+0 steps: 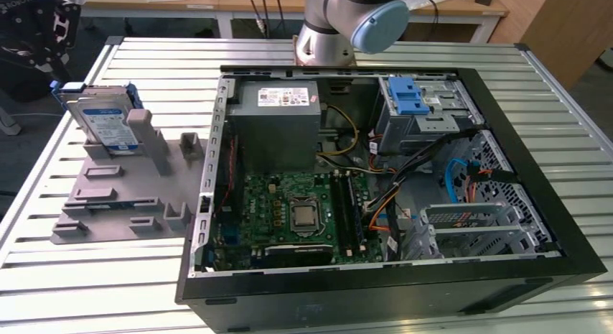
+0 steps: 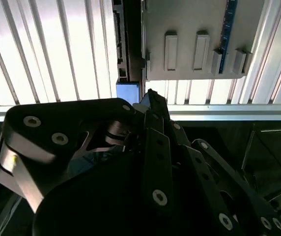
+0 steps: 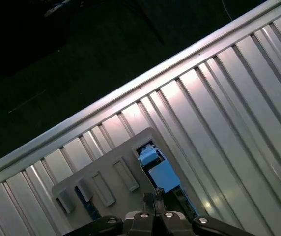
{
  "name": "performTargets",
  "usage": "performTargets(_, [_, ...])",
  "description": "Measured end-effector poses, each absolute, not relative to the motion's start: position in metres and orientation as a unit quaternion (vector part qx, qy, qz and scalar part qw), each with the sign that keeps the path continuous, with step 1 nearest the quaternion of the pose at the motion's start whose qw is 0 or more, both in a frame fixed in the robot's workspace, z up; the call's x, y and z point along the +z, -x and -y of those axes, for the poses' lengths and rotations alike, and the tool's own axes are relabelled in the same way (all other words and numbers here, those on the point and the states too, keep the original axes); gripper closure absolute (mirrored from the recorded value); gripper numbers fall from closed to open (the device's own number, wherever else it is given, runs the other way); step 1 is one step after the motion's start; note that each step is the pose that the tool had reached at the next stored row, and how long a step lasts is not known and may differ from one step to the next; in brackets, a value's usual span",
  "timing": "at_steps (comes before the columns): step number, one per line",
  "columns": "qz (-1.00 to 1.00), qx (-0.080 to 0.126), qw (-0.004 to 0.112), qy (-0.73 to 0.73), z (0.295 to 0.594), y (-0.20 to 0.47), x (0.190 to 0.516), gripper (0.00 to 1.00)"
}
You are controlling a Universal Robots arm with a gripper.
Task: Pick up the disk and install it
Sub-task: 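Pick up the disk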
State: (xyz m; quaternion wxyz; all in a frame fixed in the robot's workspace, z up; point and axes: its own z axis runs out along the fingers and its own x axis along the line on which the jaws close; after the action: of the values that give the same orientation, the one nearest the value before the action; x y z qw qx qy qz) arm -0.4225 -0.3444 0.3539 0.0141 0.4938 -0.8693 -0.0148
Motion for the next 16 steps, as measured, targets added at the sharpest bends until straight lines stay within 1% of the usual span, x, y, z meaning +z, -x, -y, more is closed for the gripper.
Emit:
performTargets(2, [0.851, -0.014, 0.014, -0.525, 0.3444, 0.4225, 0.3533, 0.89])
performTargets(16, [0.803, -0.014, 0.014, -0.596, 0.3421, 0.4225, 0.3513, 0.89])
